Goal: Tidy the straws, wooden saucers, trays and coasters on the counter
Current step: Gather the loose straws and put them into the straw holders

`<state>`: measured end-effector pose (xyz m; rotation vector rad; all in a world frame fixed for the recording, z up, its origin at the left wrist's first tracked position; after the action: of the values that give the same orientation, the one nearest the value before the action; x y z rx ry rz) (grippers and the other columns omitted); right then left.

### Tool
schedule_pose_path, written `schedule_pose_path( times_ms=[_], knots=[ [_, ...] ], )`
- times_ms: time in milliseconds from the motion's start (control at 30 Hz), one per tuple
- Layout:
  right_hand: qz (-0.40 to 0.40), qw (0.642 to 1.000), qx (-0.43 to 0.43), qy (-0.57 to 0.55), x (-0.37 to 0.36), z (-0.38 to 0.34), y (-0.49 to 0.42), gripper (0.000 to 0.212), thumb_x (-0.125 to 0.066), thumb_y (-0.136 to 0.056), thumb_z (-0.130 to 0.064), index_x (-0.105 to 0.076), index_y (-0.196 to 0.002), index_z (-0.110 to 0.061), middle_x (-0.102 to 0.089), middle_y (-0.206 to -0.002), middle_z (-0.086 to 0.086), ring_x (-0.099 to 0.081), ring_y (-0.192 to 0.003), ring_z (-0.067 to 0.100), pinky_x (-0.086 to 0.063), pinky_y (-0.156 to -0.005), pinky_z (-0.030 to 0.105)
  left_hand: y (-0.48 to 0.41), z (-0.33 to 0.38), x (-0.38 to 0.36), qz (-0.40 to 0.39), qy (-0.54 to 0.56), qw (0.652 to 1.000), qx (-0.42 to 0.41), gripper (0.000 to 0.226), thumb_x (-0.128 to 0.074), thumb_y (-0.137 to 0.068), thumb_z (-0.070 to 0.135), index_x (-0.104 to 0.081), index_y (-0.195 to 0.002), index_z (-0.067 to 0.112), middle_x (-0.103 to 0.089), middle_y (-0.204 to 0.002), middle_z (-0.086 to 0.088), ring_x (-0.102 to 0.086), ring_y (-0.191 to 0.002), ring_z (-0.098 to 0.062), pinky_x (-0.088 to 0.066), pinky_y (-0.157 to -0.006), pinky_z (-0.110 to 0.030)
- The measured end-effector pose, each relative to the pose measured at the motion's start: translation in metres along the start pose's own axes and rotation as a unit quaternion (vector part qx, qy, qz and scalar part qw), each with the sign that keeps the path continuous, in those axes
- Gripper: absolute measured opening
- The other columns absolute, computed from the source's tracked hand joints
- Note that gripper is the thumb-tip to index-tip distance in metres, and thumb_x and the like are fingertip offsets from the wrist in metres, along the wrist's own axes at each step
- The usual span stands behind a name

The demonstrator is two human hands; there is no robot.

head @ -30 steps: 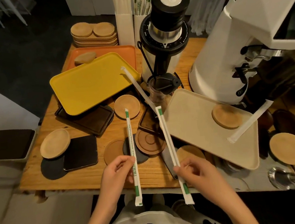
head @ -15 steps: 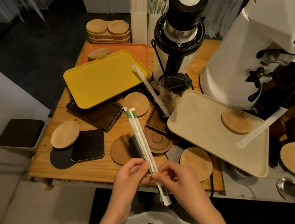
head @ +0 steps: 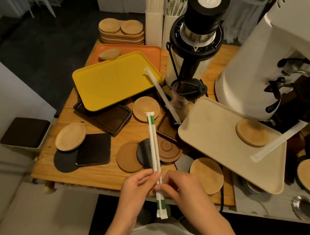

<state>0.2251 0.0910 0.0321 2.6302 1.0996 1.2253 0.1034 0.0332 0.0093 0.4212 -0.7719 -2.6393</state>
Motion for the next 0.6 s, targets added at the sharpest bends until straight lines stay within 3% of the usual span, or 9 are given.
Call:
schedule_pose_path(
  times_ms=[100, 233, 333, 433, 600],
  knots=[
    [-0.016, 1.0, 0.002, -0.002, 0.009, 0.006, -0.005, 0.027, -0.059, -0.084, -0.06, -0.054, -0.078, -0.035, -0.054, -0.067, -0.014, -0.051, -0.062, -0.003, -0.041, -0.061, 0.013, 0.002, -0.002, 0.0, 0.006, -0.033, 0.999, -0.004, 0.03, -0.067, -0.073, 0.035, -0.076, -0.096, 0.018, -0.076, -0.084, -0.004, -0.07, -0.071, -0.009, -0.051, -0.058, -0.015],
    [0.047, 0.993, 0.0, -0.108, 0.031, 0.012, -0.016, 0.049, -0.05, -0.073, -0.078, -0.062, -0.094, -0.036, -0.062, -0.068, -0.003, -0.055, -0.058, 0.001, -0.043, -0.055, 0.016, 0.005, -0.005, -0.004, -0.031, -0.019, 0.999, -0.004, 0.023, -0.066, -0.082, 0.021, -0.072, -0.099, 0.007, -0.075, -0.083, -0.012, -0.07, -0.07, -0.025, -0.058, -0.066, -0.028],
    [0.027, 0.981, 0.016, -0.191, 0.032, 0.007, -0.03, 0.041, -0.06, -0.082, -0.063, -0.069, -0.089, -0.024, -0.054, -0.058, -0.004, -0.046, -0.052, 0.001, -0.038, -0.053, 0.016, 0.01, -0.007, -0.009, -0.066, -0.024, 0.998, -0.003, 0.031, -0.063, -0.083, 0.025, -0.069, -0.103, 0.002, -0.07, -0.077, -0.008, -0.064, -0.064, -0.025, -0.058, -0.064, -0.035],
    [0.005, 0.973, 0.027, -0.228, 0.027, 0.006, -0.04, 0.036, -0.067, -0.089, -0.043, -0.066, -0.08, -0.009, -0.045, -0.052, -0.008, -0.039, -0.048, 0.002, -0.033, -0.052, 0.019, 0.016, -0.007, -0.012, -0.081, -0.041, 0.996, -0.012, 0.031, -0.058, -0.086, 0.029, -0.069, -0.105, 0.008, -0.068, -0.077, -0.005, -0.06, -0.059, -0.021, -0.056, -0.059, -0.032],
    [0.023, 0.967, 0.034, -0.253, 0.022, 0.002, -0.047, 0.033, -0.069, -0.091, -0.029, -0.056, -0.062, -0.021, -0.046, -0.052, -0.008, -0.043, -0.052, 0.007, -0.038, -0.055, 0.029, 0.02, -0.009, -0.006, -0.065, -0.063, 0.995, -0.029, 0.034, -0.048, -0.09, 0.043, -0.071, -0.103, 0.021, -0.059, -0.069, 0.001, -0.047, -0.048, -0.012, -0.04, -0.043, -0.024]
  ],
)
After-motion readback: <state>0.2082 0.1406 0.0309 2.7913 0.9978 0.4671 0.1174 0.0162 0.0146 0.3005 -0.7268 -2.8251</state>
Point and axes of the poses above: each hand's wrist, its own y-axis away from the middle knuckle, its own x-axis out of the back of the hand, z = x × y, the point moved 5 cm from there along -y, towards the middle knuckle
